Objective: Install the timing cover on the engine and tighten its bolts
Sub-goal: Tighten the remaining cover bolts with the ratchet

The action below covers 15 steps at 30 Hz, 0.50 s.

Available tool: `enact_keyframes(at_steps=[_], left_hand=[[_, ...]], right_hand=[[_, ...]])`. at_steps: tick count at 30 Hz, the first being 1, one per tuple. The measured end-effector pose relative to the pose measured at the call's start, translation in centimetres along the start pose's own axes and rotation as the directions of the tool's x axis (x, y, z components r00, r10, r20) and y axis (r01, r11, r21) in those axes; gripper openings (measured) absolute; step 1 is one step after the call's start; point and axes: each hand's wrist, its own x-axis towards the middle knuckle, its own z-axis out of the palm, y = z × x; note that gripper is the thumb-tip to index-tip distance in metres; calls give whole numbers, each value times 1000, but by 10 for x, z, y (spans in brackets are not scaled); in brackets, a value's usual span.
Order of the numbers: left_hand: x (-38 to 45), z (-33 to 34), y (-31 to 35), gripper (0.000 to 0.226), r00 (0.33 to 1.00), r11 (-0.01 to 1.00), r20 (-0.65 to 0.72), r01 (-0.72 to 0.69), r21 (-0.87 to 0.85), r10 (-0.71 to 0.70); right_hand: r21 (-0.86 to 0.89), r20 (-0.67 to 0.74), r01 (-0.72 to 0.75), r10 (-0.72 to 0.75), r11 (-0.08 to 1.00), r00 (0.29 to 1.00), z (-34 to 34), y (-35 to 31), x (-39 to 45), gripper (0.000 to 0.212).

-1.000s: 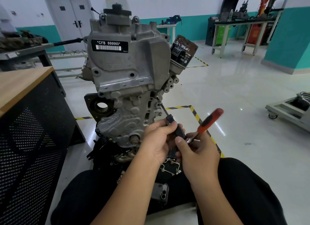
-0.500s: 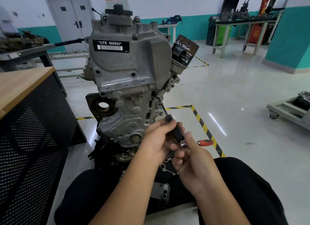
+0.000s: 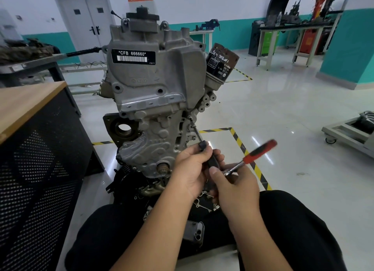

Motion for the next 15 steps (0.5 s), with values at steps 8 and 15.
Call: enact_keyframes(at_steps=[8, 15], left_hand=[[0, -5, 6, 11, 996, 1000, 82, 29, 10, -29], [1, -3, 3, 15, 999, 998, 38, -38, 56, 36]], right_hand=[[652, 294, -430, 315, 625, 902, 8, -7, -4, 21], [351, 62, -110, 94, 930, 994, 8, -3, -2, 5]])
